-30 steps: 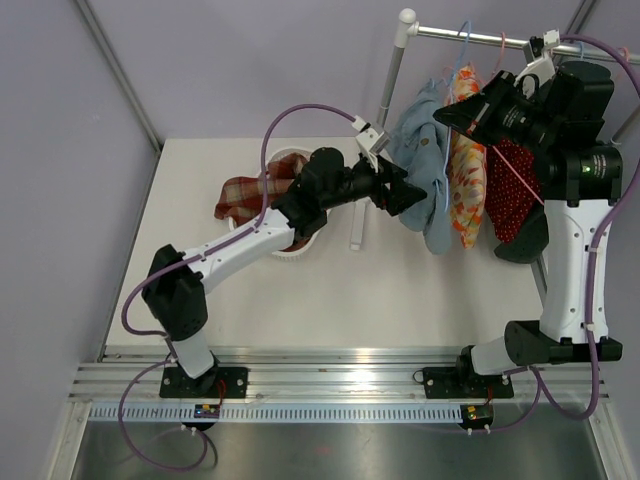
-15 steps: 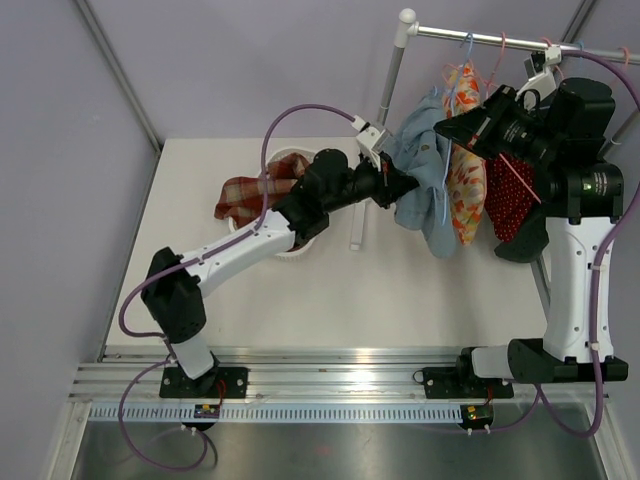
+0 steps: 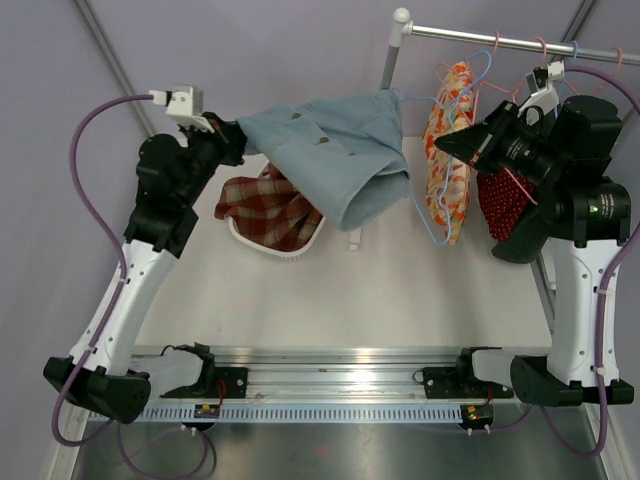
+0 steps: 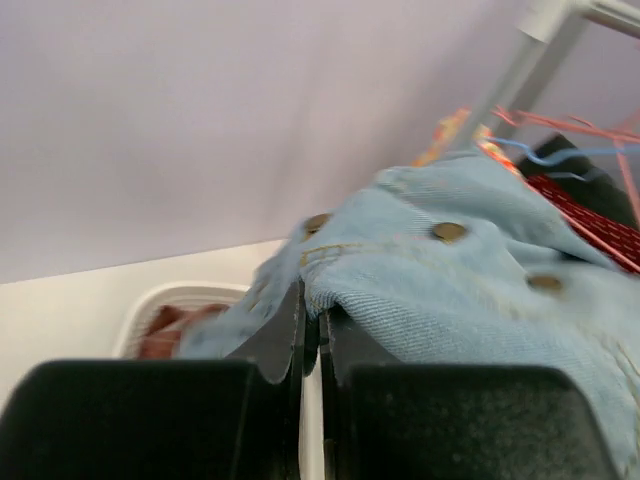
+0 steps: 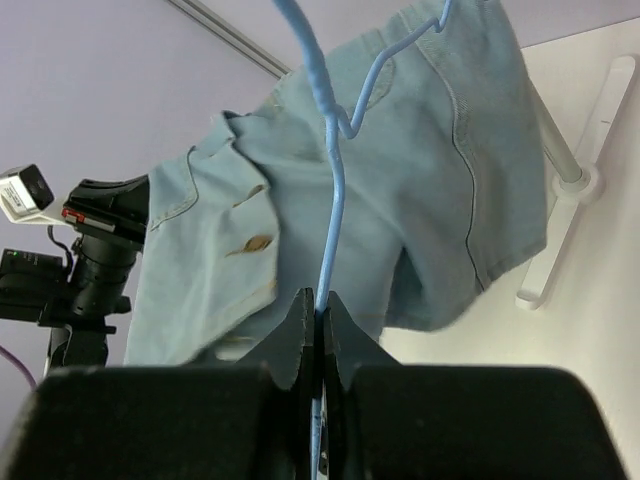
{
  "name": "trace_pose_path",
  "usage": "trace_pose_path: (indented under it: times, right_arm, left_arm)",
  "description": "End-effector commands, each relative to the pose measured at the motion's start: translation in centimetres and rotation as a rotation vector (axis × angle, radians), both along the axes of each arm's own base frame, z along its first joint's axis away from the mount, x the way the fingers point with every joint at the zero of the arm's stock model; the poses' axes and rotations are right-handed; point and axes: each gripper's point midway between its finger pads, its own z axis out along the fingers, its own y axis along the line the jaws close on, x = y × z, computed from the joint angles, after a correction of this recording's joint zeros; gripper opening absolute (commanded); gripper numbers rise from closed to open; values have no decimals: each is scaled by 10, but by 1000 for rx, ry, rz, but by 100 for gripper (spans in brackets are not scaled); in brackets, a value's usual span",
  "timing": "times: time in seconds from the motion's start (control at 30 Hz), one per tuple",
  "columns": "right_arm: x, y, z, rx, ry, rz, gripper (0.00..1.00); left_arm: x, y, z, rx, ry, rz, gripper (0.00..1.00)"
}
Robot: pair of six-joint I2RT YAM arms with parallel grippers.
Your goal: Remove the skirt from the hanger
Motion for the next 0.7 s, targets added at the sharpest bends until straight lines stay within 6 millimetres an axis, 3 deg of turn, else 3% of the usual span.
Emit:
trace_pose_path:
  times: [0.0,0.17,0.23,0.27,0.3,0.4,0.43,0.6,0.67]
  right_arm:
    - [-7,-3,27,-25,-137,-11,0]
    - [-8,-2,28,-21,-137,-1,0]
    - [-8,-3,29,-27,-136,-4,0]
    - [-8,-3,30,-28,-137,-3,0]
    - [-8,-3,30,-29,-134,-2,0]
    - [-6,-3,31,-35,-135,-5,0]
    - [-6,-4,32,-35,-136,-8,0]
    - [-4,-4,31,-45,-135,-8,0]
    - [-3,-4,30,-46,-134,-10,0]
  left_arm:
    - [8,49,-2,16,7,138,0]
    - [28,56,-5,32,17,138,0]
    - [50,54,-19,37,61,133,0]
    - [55,57,-11,33,55,134,0]
    - [64,55,-16,37,71,128,0]
    - [91,48,-37,49,117,115,0]
    - [105,48,-55,56,153,124,0]
    - [132,62,-100,69,229,202,0]
    - [138,58,-133,81,289,193,0]
